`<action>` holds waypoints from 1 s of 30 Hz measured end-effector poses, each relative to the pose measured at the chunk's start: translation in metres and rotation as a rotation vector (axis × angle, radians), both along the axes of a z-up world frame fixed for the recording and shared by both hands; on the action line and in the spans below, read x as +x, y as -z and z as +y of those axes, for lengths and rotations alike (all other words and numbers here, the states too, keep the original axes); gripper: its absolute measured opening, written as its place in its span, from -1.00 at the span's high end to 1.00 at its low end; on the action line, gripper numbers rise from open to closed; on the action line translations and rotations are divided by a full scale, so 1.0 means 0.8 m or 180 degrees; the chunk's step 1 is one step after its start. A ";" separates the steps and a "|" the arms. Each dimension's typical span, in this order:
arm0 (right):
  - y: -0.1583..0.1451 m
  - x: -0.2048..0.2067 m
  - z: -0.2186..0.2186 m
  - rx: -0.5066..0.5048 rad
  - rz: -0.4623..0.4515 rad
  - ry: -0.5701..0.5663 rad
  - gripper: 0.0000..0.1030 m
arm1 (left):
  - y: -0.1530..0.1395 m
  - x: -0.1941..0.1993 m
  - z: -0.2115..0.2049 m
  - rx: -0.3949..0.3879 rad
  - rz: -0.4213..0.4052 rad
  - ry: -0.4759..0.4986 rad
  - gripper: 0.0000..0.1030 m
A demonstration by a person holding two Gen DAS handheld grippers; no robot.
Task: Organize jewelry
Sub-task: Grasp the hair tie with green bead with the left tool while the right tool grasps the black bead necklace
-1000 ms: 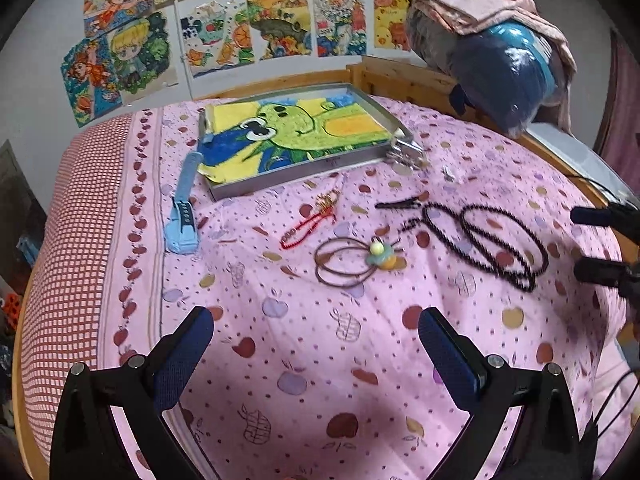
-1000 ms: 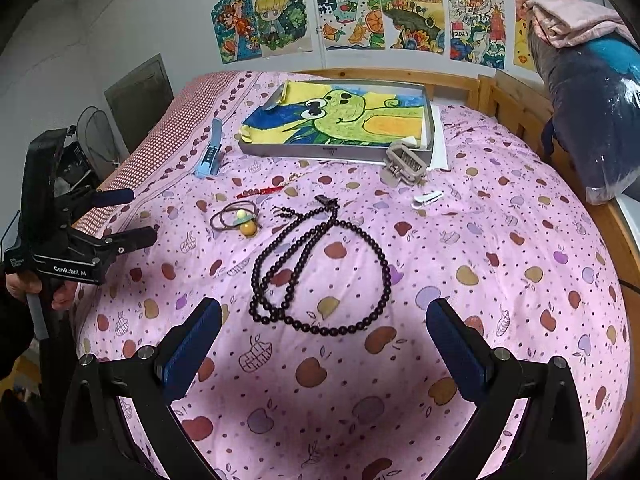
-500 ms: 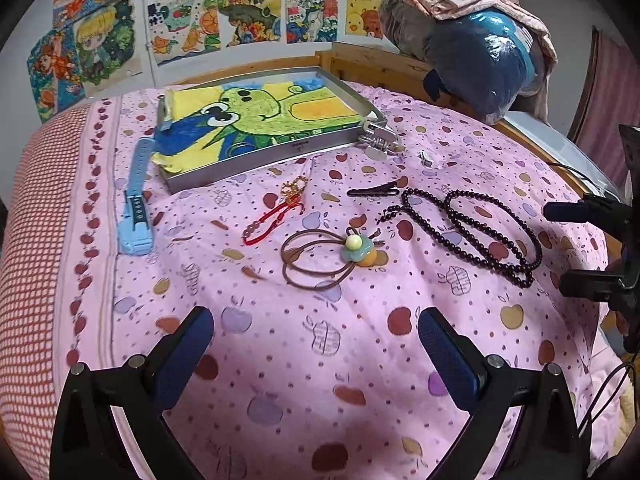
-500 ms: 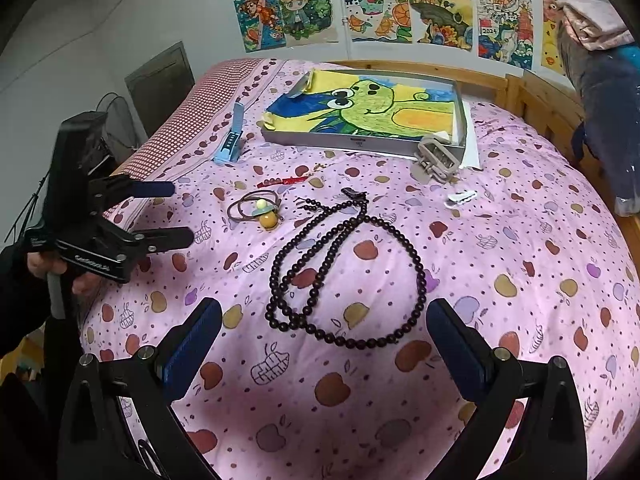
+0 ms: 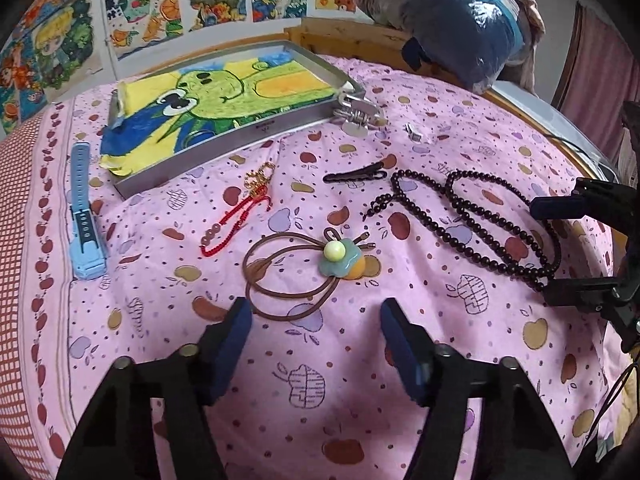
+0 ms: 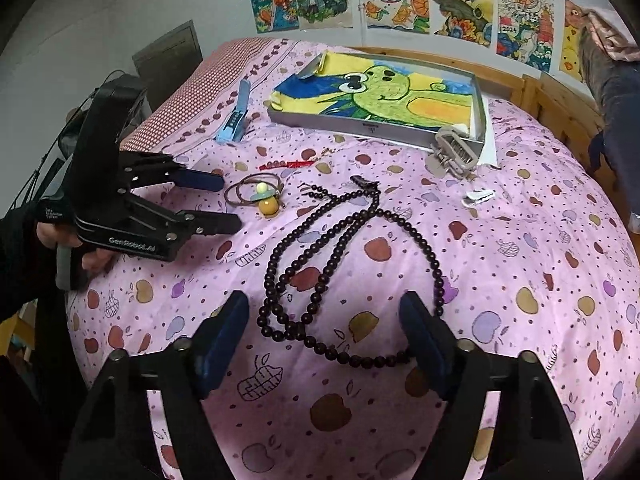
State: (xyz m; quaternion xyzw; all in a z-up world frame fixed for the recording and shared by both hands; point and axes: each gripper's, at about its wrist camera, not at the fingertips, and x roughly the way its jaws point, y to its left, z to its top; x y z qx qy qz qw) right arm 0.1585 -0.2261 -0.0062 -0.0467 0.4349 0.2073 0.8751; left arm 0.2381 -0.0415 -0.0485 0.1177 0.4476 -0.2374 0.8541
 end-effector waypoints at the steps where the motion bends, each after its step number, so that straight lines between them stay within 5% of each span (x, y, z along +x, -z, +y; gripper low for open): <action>1: 0.001 0.001 0.002 -0.0018 0.0000 -0.0015 -0.31 | 0.001 0.001 -0.001 0.0003 0.0012 0.0008 -0.07; 5: 0.005 0.004 0.008 -0.0042 0.0017 -0.0052 -0.29 | 0.007 0.007 -0.006 -0.0006 0.0096 0.0082 0.30; 11: 0.010 0.010 0.013 -0.0082 0.0054 -0.0071 -0.23 | 0.012 0.014 -0.010 -0.0009 0.0184 0.0132 0.54; 30: 0.016 0.017 0.016 -0.0106 0.0108 -0.0067 -0.23 | 0.018 0.038 -0.028 0.0093 0.0175 0.0172 0.54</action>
